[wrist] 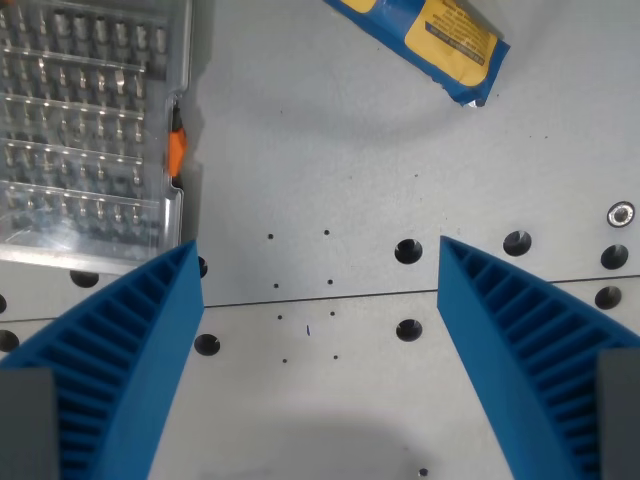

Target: Move above the blue bag

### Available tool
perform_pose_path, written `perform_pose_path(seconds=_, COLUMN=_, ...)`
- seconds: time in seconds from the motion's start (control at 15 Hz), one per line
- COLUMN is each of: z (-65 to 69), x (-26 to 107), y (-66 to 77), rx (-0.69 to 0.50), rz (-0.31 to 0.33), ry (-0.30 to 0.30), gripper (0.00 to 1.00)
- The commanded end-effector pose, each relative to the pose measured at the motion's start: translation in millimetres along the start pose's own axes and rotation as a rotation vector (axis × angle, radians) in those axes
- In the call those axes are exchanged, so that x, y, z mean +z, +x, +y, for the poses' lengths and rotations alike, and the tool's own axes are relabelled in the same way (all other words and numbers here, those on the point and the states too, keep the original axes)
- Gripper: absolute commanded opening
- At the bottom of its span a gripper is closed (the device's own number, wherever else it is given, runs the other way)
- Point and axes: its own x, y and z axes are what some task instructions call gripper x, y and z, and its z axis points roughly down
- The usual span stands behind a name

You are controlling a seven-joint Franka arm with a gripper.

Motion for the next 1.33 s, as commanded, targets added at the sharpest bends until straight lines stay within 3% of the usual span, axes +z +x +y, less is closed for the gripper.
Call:
perform_pose_path(seconds=0.07, z=0.0, x=-2.3, y=0.2, rx=0.0, rz=0.006, ry=0.0, gripper=1.0)
perform_pose_path(seconds=0.6, z=0.3, x=-0.7, y=1.5, rx=-0.05, rz=0.004, ry=-0.003, gripper=1.0)
perform_pose_path(seconds=1.33, z=3.7, x=16.8, y=18.0, rx=-0.298, rz=-0.008, ry=-0.026, gripper=1.0)
